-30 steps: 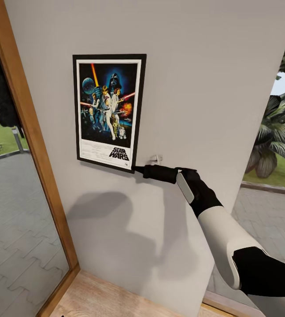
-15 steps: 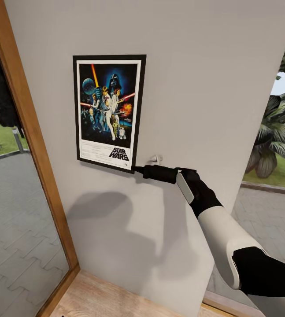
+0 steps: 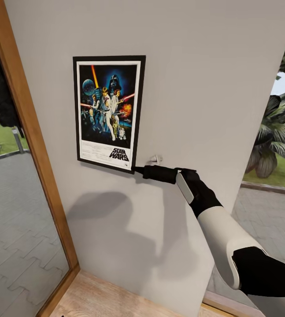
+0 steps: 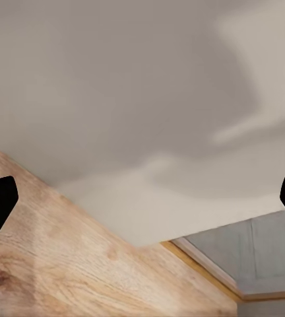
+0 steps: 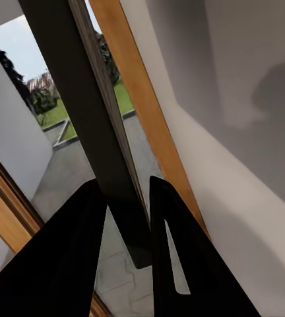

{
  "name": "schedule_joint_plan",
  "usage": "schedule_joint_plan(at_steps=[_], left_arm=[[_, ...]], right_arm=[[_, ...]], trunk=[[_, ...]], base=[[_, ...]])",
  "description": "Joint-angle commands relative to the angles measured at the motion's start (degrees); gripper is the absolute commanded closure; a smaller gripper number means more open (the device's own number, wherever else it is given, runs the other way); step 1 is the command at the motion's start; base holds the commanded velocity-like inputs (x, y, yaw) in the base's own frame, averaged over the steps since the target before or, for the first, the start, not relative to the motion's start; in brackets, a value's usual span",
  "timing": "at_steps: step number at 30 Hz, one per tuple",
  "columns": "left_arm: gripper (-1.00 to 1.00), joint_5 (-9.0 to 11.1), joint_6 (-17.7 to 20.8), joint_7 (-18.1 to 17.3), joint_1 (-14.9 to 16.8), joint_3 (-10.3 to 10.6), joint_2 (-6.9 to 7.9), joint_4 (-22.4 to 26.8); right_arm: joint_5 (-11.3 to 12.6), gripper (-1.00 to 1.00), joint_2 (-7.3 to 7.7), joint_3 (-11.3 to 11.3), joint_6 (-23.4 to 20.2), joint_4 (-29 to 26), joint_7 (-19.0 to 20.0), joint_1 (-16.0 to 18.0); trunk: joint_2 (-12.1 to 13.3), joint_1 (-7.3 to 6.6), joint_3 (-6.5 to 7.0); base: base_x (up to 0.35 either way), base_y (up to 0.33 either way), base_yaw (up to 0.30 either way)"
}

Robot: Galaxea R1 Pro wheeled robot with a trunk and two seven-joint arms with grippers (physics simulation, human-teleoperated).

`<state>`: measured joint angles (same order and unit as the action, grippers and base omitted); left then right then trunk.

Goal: Pick up the poster from the kitchen countertop and hang it on one of the wall nails in the kitchen.

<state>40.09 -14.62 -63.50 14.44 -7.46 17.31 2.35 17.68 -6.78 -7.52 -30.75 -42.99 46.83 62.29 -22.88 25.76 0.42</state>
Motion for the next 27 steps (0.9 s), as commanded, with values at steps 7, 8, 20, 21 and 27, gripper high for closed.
schedule_joint_plan(at_steps=[7, 8, 20, 21, 27], left_arm=[[-1.0, -0.45, -0.32, -0.13, 0.03, -0.45, 0.0, -0.06], [-1.0, -0.45, -0.32, -0.13, 0.02, -0.45, 0.0, -0.06], [-1.0, -0.45, -0.32, -0.13, 0.02, -0.45, 0.09, -0.06], [-1.0, -0.45, -0.32, -0.13, 0.03, -0.45, 0.09, -0.06], [-1.0, -0.45, -0.32, -0.13, 0.03, -0.45, 0.09, -0.06]], right_arm=[[0.51, 1.0, 0.0, -0.03, -0.4, 0.01, -0.07, 0.02], [0.51, 1.0, -0.02, -0.03, -0.39, 0.01, -0.07, 0.02], [0.45, 1.0, -0.08, -0.04, -0.29, 0.07, -0.1, 0.02], [0.44, 1.0, -0.08, -0.04, -0.29, 0.08, -0.13, 0.02], [0.47, 1.0, -0.1, -0.04, -0.28, 0.08, -0.79, 0.02]], trunk=[[-0.04, 0.02, -0.02], [-0.04, 0.02, -0.02], [-0.04, 0.02, -0.02], [-0.04, 0.02, -0.02], [-0.04, 0.02, -0.02]], base=[[0.0, 0.0, 0.0], [0.0, 0.0, 0.0], [0.0, 0.0, 0.0], [0.0, 0.0, 0.0], [0.0, 0.0, 0.0]])
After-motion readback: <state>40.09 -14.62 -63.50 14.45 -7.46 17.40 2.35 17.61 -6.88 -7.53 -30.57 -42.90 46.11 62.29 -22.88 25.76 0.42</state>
